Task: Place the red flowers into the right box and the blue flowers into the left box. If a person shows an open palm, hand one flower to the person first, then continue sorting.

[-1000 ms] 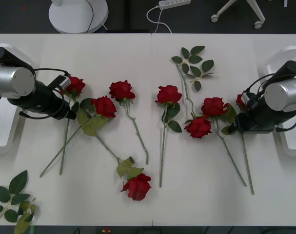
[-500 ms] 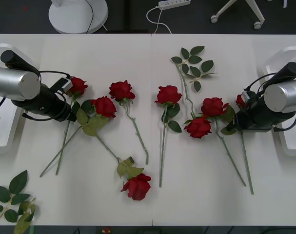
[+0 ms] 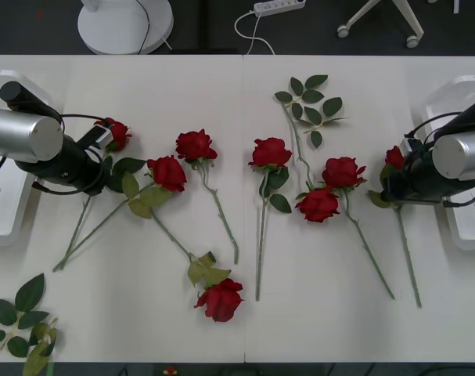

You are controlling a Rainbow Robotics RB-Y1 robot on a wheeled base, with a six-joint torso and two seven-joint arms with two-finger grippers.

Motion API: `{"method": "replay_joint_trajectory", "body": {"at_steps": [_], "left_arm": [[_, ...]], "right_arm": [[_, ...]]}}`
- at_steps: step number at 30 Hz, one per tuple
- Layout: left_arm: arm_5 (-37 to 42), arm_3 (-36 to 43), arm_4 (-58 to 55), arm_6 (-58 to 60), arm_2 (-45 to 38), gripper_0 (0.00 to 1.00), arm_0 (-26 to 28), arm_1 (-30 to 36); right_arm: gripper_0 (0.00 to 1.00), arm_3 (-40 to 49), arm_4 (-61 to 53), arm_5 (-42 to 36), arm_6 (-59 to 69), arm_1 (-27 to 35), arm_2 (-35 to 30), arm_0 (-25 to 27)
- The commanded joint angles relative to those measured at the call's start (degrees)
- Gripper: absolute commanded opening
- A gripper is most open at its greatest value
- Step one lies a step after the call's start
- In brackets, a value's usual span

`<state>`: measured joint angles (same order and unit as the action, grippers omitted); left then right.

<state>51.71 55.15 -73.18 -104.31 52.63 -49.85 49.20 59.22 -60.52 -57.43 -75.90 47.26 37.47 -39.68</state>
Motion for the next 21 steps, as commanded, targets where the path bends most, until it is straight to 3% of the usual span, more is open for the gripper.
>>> {"method": "replay_joint_trajectory", "body": {"at_steps": [1, 12, 16, 21], "left_arm": [[-0.03, -0.57, 0.93, 3.32, 0.89, 0.0, -2.53, -0.33], [-0.65, -0.13, 0.14, 3.85, -2.27, 0.0, -6.05, 0.11], [1.9, 3.82, -0.47, 4.02, -8.77, 0.0, -6.75, 1.86], [5.95, 11.21, -4.08, 4.2, -14.66, 0.0, -6.66, 6.44]], "right_arm": [[0.01, -2.62, 0.14, 2.5, -2.68, -4.45, 2.61, 2.68], [0.0, -2.89, -4.87, 1.44, -2.94, -4.8, 2.61, 2.59], [0.0, -1.22, -9.79, 0.04, -3.38, -3.75, 1.11, 2.24], [0.0, 4.58, -9.88, -7.61, -3.56, -1.2, -5.48, 2.24]]}}
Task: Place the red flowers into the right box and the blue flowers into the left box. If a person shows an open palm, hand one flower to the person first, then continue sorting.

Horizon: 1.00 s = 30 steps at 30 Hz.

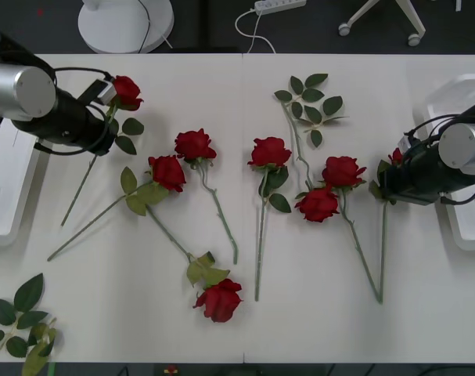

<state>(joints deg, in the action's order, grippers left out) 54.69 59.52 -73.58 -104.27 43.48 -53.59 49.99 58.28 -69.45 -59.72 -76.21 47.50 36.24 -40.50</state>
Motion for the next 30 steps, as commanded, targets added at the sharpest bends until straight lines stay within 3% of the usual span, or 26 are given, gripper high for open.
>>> {"method": "replay_joint_trajectory", "body": {"at_steps": [1, 9, 12, 16, 24, 30], "left_arm": [[4.55, 8.51, -5.35, 4.17, -7.18, 0.0, -2.93, 6.7], [7.36, 17.38, -24.25, 3.2, -14.92, 0.0, -0.73, 13.55], [4.99, 25.47, -26.62, 3.29, -22.91, 0.0, 6.12, 13.64], [-0.46, 33.03, -29.78, 3.02, -27.22, 0.0, 12.54, 13.11], [-10.3, 47.0, -29.61, 2.06, -32.67, 0.0, 23.61, 5.82], [-12.68, 51.66, -22.84, 2.06, -32.58, 0.0, 25.37, -2.71]], "right_arm": [[0.0, 7.02, -0.86, -7.26, -3.33, -0.83, -5.83, 3.06], [0.0, 17.39, -0.78, -16.13, -3.77, 2.24, -18.48, 3.15], [0.0, 21.34, 0.72, -16.05, -4.38, 3.74, -23.23, 2.97], [0.0, 24.33, 6.08, -15.43, -5.53, 5.23, -25.52, 2.27], [0.0, 25.65, 23.22, -14.46, -14.84, 10.33, -25.08, -0.28], [0.0, 23.63, 36.05, -11.91, -23.19, 10.24, -24.64, -0.46]]}}
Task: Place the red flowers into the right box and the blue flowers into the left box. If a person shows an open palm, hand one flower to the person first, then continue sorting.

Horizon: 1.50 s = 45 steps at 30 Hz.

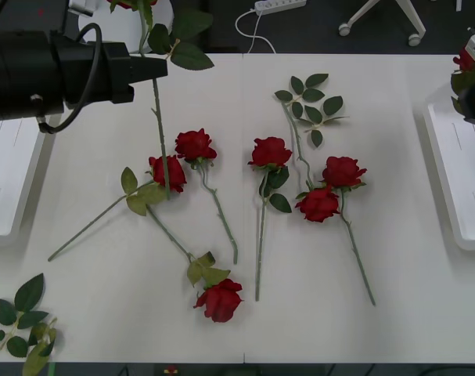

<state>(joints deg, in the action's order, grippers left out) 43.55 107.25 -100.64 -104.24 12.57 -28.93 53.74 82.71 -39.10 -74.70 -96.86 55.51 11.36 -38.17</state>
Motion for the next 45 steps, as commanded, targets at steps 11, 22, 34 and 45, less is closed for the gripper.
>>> {"method": "replay_joint_trajectory", "body": {"at_steps": [11, 22, 34, 45], "left_arm": [[-10.33, 4.81, 11.17, 2.29, 2.99, 0.0, -0.34, -19.99], [-14.72, 4.72, 17.76, 2.73, 8.17, 0.0, -4.12, -27.29], [-14.72, 4.63, 17.94, 4.05, 9.58, 0.0, -5.35, -28.69], [-14.72, 4.63, 17.94, 4.05, 9.58, 0.0, -5.35, -28.69]], "right_arm": [[0.0, -16.71, 20.03, 19.68, -8.08, -1.55, 2.96, -3.49], [0.0, -26.2, 28.12, 24.08, -6.14, -7.79, 2.87, -4.28], [0.48, -33.67, 29.96, 29.53, -5.97, -9.81, 2.87, -5.6], [0.91, -32.53, 20.91, 29.0, -10.98, -5.06, 3.23, -5.78]]}}
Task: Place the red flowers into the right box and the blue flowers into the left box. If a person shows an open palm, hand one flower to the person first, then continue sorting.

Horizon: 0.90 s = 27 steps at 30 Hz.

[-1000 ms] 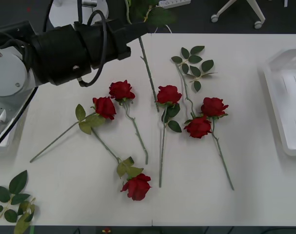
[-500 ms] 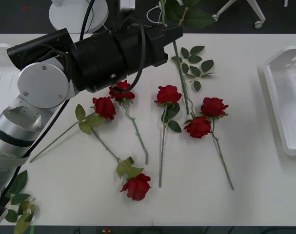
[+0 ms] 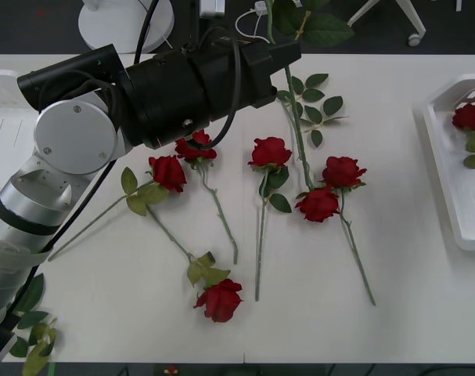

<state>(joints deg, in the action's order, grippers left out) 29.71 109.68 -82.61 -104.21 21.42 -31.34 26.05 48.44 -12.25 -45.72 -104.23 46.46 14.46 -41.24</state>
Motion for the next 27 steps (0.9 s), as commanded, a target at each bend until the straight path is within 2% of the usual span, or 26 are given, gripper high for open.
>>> {"method": "replay_joint_trajectory", "body": {"at_steps": [1, 8, 11, 19, 22, 27], "left_arm": [[-0.89, 2.21, -0.1, 4.01, 0.73, 0.0, -2.94, -1.0], [-0.89, 2.21, -0.1, 4.01, 0.73, 0.0, -2.94, -1.0], [-0.89, 2.21, -0.1, 4.01, 0.73, 0.0, -2.94, -1.0], [-0.89, 2.21, -0.1, 4.01, 0.73, 0.0, -2.94, -1.0], [-0.89, 2.21, -0.1, 4.01, 0.73, 0.0, -2.94, -1.0], [-0.89, 2.21, -0.1, 4.01, 0.73, 0.0, -2.94, -1.0]], "right_arm": [[0.92, 2.44, -8.14, -0.78, -4.85, 4.87, 0.13, -2.7], [0.97, 13.61, -29.93, -12.73, -13.81, 12.87, 0.13, -2.7], [0.97, 18.0, -44.0, -17.92, -17.5, 15.86, 0.13, -2.17], [0.99, 30.92, -73.0, -24.33, -21.81, 19.55, 0.13, 4.77], [1.0, 32.94, -82.58, -27.32, -22.07, 20.16, 0.13, 6.79], [1.0, 35.75, -92.07, -30.66, -22.78, 19.99, 0.13, 8.64]]}}
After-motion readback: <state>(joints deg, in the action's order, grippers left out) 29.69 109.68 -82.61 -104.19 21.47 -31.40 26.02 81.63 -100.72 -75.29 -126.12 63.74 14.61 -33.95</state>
